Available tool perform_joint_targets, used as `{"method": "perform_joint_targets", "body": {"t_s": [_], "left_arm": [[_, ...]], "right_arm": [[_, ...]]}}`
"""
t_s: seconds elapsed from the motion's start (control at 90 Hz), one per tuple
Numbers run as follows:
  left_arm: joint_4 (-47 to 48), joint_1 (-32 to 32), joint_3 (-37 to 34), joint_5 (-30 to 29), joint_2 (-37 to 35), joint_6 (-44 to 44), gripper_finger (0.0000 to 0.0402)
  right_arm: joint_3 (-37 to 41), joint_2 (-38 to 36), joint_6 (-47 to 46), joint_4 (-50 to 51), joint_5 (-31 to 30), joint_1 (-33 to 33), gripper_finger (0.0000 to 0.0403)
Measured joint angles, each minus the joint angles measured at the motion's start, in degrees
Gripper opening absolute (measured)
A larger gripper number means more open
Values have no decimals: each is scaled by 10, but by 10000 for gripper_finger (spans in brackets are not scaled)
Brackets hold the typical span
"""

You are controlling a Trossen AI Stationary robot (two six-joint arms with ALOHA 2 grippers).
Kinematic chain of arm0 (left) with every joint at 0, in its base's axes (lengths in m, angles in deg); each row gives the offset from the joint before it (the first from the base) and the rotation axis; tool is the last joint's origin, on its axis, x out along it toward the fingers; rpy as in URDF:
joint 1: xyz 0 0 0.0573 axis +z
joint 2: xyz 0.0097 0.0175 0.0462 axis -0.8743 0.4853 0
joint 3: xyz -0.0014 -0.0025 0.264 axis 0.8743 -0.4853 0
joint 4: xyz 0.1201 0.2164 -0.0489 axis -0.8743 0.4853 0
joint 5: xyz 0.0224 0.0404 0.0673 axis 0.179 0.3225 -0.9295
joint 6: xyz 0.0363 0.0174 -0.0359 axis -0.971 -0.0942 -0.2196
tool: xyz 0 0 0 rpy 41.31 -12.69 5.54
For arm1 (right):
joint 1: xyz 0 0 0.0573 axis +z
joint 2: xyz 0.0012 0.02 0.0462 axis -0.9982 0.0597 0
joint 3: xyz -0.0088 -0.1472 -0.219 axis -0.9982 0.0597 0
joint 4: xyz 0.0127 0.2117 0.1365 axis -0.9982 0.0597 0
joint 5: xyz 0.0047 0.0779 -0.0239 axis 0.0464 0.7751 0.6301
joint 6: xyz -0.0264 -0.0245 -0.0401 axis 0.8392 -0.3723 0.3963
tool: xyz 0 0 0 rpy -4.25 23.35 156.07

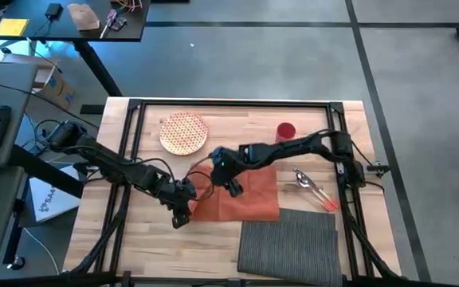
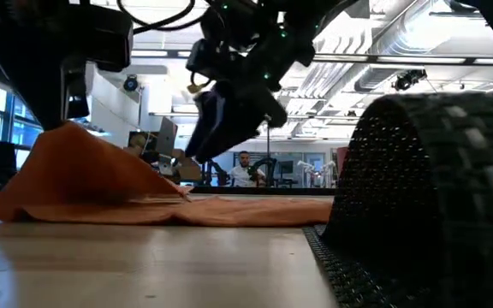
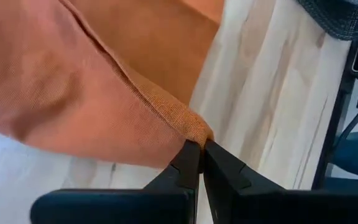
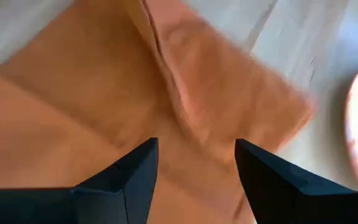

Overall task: Set table place
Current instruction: Fold the orange table napkin

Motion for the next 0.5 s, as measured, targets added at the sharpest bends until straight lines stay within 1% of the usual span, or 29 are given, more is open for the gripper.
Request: {"method": "perform_joint_targets", "body": {"t_s": [0.067,0.178,0.289,0.356,0.422,0.5], "left_arm": [[0,0,0,0,0,1,0],[2,0,0,5,-1,1,0],[2,0,0,13,-1,2,0],[2,-2,0,17,-1,8,0],[8,-6,2,17,-2,16,0],[38,-13,18,7,-4,30,0]], "right_arm": [[2,16,11,-32,-7,8,197],[3,42,9,-86,-44,22,197],[3,66,6,-127,-53,30,197],[3,79,-9,-139,-85,35,193],[4,81,-31,-144,-128,40,174],[-1,79,-61,-148,-139,41,127]]}}
